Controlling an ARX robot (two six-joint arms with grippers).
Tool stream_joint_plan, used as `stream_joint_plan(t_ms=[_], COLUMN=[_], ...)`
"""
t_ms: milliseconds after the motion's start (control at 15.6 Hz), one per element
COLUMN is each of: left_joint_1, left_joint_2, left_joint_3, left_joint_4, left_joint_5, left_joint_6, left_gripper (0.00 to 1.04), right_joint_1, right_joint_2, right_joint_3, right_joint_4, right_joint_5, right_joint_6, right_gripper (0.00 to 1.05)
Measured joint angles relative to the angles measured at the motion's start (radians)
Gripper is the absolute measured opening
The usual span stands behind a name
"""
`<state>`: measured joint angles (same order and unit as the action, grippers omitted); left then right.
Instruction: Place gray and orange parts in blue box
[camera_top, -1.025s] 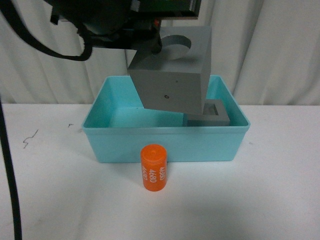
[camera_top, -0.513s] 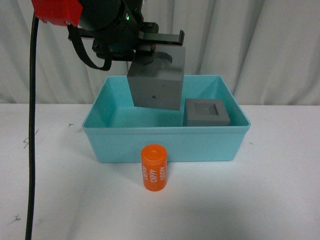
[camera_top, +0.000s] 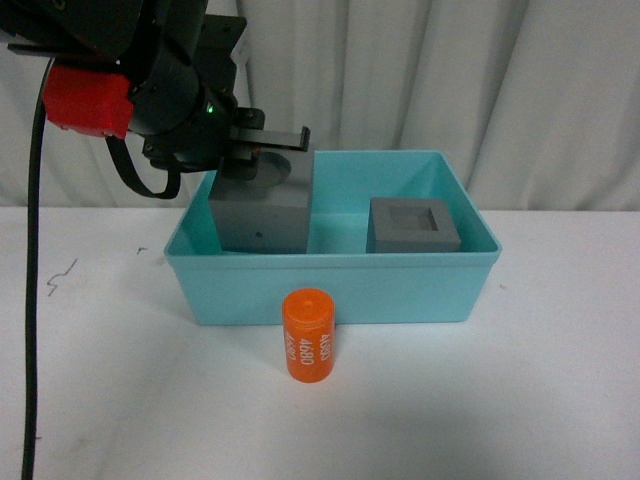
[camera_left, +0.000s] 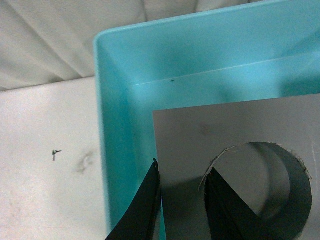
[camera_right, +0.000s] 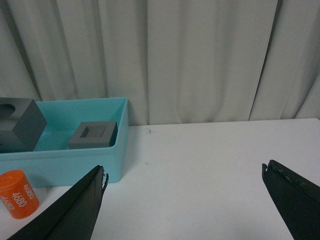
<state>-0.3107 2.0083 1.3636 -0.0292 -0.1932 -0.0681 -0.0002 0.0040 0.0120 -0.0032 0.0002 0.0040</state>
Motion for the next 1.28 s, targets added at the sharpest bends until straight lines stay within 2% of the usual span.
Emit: stream_joint_plan(t_ms=[192,449,513,641,705,897,1089,1282], left_joint_1=[0.033,0.036,0.036,0.038,0.047,0.053,0.021,-0.015], left_joint_2=[0.023,0.030,0.030,0.027,0.003,-0.175,-0.398,-0.544], left_joint_3=[-0.006,-0.021,-0.021,-0.021,-0.021,-0.064,-0.169,-0.303], left_joint_4=[0.013,-0.029,-0.035,-0.040,-0.066,0.049,0.160,0.202], left_joint_5=[-0.036,-0.029,-0.036,-0.037,-0.011,0.025,0.058,0.066], left_joint_6=[0.021,0.025,0.029,0.031,0.023,0.024,0.048,0.074], left_gripper=[0.20,0.20,0.25,0.47,0.69,0.99,0.98,0.97], right_joint_1=[0.000,0.000,0.000,0.000,0.000,0.000,0.000,0.000], right_joint_2=[0.000,0.000,0.000,0.000,0.000,0.000,0.000,0.000], right_joint_3=[0.000,0.000,0.000,0.000,0.000,0.000,0.000,0.000], right_joint_4=[0.000,0.000,0.000,0.000,0.000,0.000,0.000,0.000], right_joint_5=[0.000,0.000,0.000,0.000,0.000,0.000,0.000,0.000], right_joint_6=[0.000,0.000,0.000,0.000,0.000,0.000,0.000,0.000], right_gripper=[0.98,0.98,0.98,0.98,0.98,0.98,0.98,0.98])
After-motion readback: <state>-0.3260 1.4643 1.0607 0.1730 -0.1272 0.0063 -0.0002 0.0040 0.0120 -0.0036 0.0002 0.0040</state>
